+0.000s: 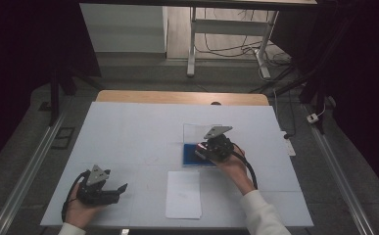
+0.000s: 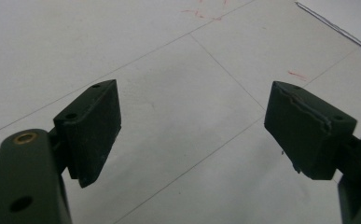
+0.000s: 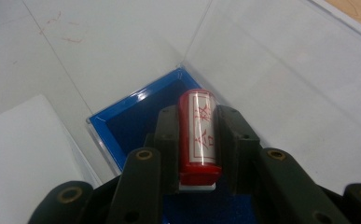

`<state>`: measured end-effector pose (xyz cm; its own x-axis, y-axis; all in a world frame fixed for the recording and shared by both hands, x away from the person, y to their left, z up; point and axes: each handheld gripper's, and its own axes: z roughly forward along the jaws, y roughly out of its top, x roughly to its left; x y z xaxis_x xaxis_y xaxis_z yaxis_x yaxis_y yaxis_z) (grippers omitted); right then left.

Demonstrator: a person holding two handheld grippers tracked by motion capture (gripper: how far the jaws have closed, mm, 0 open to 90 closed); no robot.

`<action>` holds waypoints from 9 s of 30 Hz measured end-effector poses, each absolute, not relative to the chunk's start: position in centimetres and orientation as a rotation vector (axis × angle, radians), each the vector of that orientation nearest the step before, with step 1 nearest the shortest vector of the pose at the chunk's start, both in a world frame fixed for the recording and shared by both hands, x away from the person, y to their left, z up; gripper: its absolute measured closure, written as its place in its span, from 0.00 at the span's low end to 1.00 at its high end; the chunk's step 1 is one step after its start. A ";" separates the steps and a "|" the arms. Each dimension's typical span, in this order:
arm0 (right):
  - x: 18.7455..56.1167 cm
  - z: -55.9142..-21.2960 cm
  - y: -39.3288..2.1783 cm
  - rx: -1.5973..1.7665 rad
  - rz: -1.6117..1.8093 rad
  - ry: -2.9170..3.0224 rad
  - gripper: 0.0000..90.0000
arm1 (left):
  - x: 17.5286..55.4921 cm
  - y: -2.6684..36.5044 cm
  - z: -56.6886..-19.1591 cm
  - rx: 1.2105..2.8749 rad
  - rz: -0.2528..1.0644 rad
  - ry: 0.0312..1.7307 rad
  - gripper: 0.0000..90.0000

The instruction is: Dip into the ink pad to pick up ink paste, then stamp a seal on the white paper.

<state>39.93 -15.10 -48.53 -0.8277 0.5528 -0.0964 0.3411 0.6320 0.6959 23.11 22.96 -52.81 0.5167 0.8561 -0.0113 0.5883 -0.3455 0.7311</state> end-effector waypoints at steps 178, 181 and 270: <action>29.8 -49.4 -11.2 0.359 1.060 2.805 0.78 | 22.9 22.8 -53.0 2.072 0.488 1.147 0.21; 29.8 -49.6 -11.2 0.364 1.062 2.805 0.78 | 23.0 22.8 -53.0 2.077 0.489 1.145 0.21; 30.0 -49.6 -11.0 0.389 1.023 2.835 0.78 | 22.8 22.9 -52.8 2.069 0.509 1.153 0.21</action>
